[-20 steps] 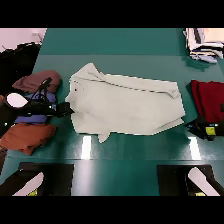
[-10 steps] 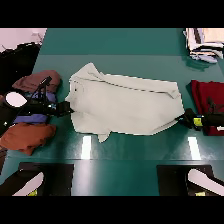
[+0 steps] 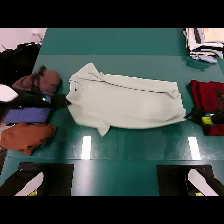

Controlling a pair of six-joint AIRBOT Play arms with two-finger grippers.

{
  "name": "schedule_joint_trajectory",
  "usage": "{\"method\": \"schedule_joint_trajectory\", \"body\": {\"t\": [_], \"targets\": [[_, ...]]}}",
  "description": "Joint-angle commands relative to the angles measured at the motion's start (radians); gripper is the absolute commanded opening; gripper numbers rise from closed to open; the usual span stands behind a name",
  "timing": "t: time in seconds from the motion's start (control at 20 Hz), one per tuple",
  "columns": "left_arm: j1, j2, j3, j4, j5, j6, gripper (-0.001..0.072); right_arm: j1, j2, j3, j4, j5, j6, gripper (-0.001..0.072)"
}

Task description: Fold the shirts.

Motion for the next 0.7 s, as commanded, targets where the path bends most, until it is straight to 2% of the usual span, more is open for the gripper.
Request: {"method": "schedule_joint_trajectory", "body": {"t": [0.0,0.2,0.35,0.5,0.65], "targets": [[0.002,0.087,0.249,0.082,-0.042,-0.025,0.0024,-0.018,0.170,0.165,-0.011,0.060,0.001,0.0014],[0.002,0.134,0.754,0.166,-0.115,-0.025,0.0025,0.013,0.278,0.546,-0.014,0.027,0.001,0.0014],[0.002,0.134,1.088,0.166,-0.099,-0.036,0.0024,-0.011,0.302,0.832,-0.023,0.022,0.001,0.0014],[0.002,0.135,1.267,0.165,-0.056,-0.075,0.0024,-0.062,0.287,1.050,-0.022,0.034,0.001,0.0014],[0.002,0.135,1.290,0.158,-0.064,-0.103,0.0024,-0.097,0.213,1.235,-0.021,0.130,0.010,0.0013]]}}
